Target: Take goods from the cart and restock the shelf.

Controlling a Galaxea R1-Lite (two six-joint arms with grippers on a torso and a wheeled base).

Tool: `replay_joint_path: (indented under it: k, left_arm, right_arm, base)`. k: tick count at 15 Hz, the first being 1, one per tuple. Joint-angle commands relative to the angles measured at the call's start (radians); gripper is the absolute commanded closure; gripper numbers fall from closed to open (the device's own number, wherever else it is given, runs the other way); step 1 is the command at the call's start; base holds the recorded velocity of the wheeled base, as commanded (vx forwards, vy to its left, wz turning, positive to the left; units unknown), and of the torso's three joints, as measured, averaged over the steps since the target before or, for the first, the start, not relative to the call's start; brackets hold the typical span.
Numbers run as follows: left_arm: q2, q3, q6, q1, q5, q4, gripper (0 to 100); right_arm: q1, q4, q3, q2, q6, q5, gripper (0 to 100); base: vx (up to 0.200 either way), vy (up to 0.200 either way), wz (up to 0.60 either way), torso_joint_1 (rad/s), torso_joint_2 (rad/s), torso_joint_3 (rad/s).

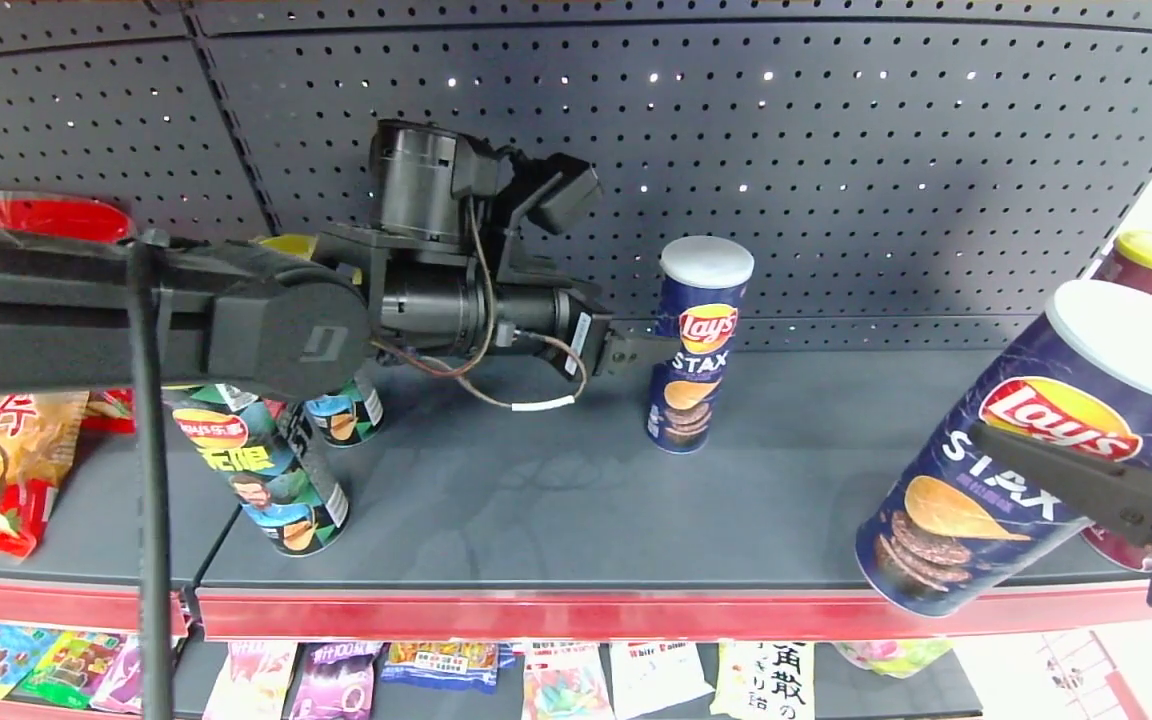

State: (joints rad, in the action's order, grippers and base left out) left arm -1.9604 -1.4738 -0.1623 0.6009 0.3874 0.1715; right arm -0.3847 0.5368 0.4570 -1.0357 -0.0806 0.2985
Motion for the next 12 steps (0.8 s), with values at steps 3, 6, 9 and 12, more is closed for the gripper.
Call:
replay_joint_path:
  k: [3, 6, 9, 12]
  left_arm:
    - [-0.084, -0.099, 0.001, 0.000, 0.013, 0.000, 0]
    - [-0.124, -0.161, 0.000, -0.001, 0.037, 0.000, 0]
    - [-0.155, -0.189, -0.009, -0.001, 0.039, 0.002, 0]
    - [-0.178, -0.210, -0.031, 0.000, 0.068, 0.002, 0]
  right_arm:
    - [0.000, 0.000, 0.008, -0.010, -0.001, 0.001, 100]
    - [0.000, 0.000, 0.009, -0.012, -0.001, 0.001, 100]
    - [0.000, 0.000, 0.011, -0.017, -0.001, 0.001, 100]
    - [0.000, 0.000, 0.009, -0.018, -0.001, 0.001, 100]
  base:
    - [0.000, 0.000, 0.00, 0.000, 0.00, 0.000]
    - [0.000, 0.000, 0.00, 0.000, 0.00, 0.000]
    - [0.000, 0.000, 0.00, 0.000, 0.00, 0.000]
    - [0.000, 0.000, 0.00, 0.000, 0.00, 0.000]
